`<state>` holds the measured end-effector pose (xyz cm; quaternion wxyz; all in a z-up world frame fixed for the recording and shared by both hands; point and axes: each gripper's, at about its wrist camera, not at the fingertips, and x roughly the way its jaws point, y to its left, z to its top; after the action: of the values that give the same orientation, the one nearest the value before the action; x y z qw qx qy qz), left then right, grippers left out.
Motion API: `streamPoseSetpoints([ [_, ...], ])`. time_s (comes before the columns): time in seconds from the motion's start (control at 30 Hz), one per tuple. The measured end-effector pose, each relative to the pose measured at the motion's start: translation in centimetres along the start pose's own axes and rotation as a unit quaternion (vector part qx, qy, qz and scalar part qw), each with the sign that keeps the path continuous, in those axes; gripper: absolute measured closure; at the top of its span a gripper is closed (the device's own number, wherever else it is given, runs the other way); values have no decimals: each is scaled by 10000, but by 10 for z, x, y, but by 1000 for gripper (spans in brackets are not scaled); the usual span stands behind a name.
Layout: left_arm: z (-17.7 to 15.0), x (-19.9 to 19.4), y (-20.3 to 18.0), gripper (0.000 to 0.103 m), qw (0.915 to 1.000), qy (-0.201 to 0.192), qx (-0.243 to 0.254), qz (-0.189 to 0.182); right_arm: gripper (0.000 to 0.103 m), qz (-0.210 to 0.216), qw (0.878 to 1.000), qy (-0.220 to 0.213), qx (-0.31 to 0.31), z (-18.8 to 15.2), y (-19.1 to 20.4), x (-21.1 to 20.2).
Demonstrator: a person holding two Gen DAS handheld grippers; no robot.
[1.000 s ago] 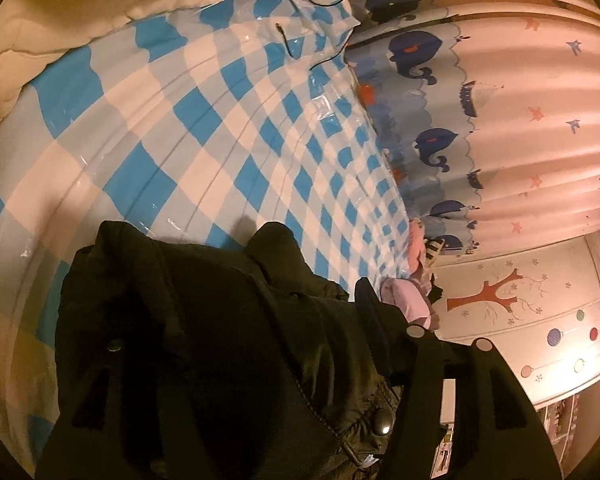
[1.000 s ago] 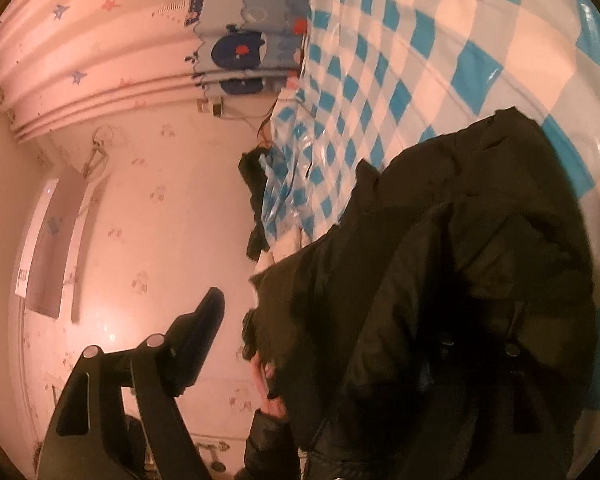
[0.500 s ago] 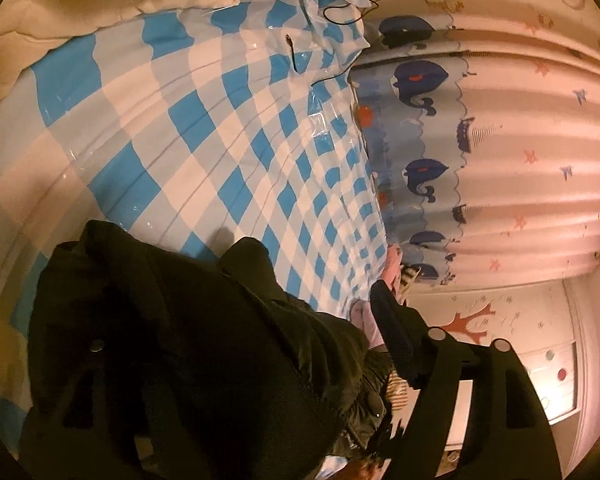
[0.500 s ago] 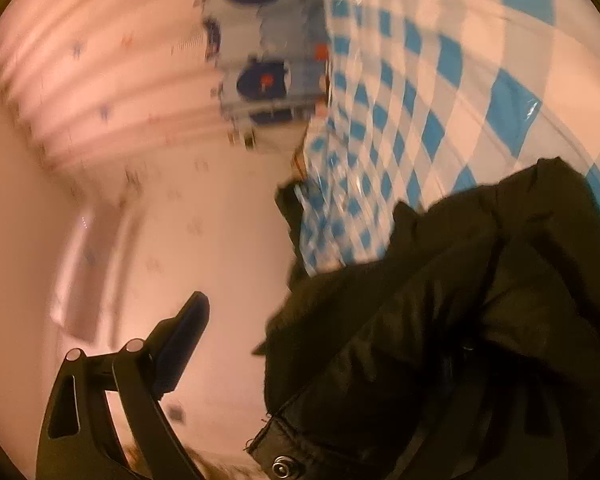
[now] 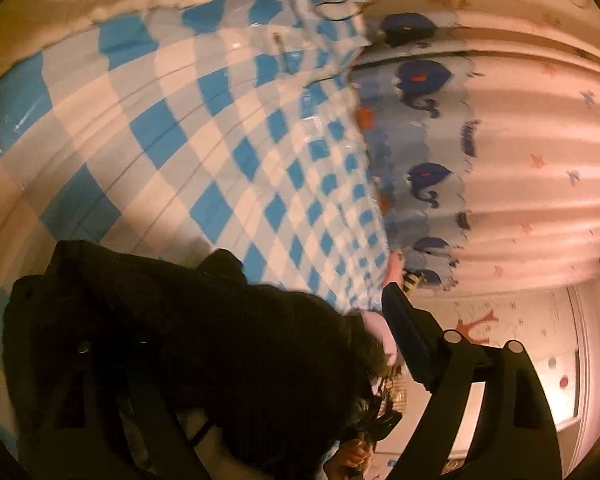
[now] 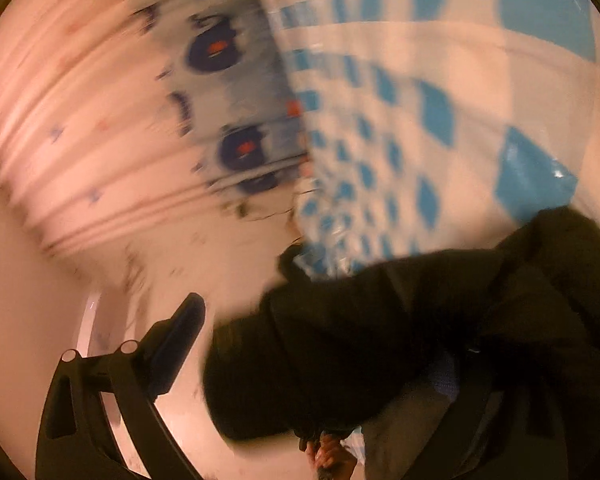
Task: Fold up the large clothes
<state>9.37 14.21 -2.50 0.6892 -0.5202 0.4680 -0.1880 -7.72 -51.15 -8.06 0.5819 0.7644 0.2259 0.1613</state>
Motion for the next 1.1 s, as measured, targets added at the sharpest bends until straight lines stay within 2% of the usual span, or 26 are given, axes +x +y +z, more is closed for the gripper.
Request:
streamPoseSetpoints([
  [0.03, 2, 7, 4, 23, 9999, 37, -64, 93, 10, -157, 9999, 14, 48, 3, -5, 4],
  [0.17, -2, 16, 9, 22, 9995, 134, 185, 219, 10, -258, 9988, 293, -294, 1, -2, 8],
  [0.33, -12, 6, 13, 22, 9989, 181, 371, 233, 10, -410, 9939, 643, -803, -13, 14, -6],
  [0.43, -26, -13, 3, 22, 9973, 23, 709, 187, 10, -481, 9873, 700, -1343, -29, 31, -16],
  [0.53, -49, -32, -11, 20, 9923, -91, 1239, -17, 10, -611, 9769, 899, -1840, -54, 37, -22],
  [0.63, -68, -36, -8, 18, 9872, 28, 1587, 143, 10, -1320, 9598, 1120, -2209, -68, 24, -16],
  [0.7, -76, -28, 6, 18, 9844, 194, 1685, 463, 10, -1697, 9498, 1203, -2335, -73, 13, -15],
  [0.73, -81, -23, 18, 18, 9815, 288, 1776, 661, 10, -1817, 9457, 1225, -2400, -75, 10, -14],
  [0.8, -91, -20, 30, 18, 9778, 436, 1883, 807, 10, -1956, 9411, 1190, -2488, -81, 13, -15],
  [0.87, -95, -26, 31, 18, 9782, 437, 1856, 825, 10, -2148, 9330, 1154, -2648, -87, 23, -14],
  [0.93, -96, -37, 19, 18, 9789, 382, 1872, 729, 10, -2389, 9136, 1108, -3099, -99, 42, -9],
  [1.0, -97, -41, 1, 18, 9752, 304, 2107, 601, 10, -2527, 8903, 1063, -3635, -114, 61, 2],
  [1.03, -98, -41, -15, 18, 9708, 204, 2336, 505, 10, -2550, 8815, 1033, -3838, -119, 69, 9],
  [1.1, -99, -37, -32, 18, 9656, 100, 2573, 353, 10, -2564, 8702, 926, -4105, -125, 78, 24],
])
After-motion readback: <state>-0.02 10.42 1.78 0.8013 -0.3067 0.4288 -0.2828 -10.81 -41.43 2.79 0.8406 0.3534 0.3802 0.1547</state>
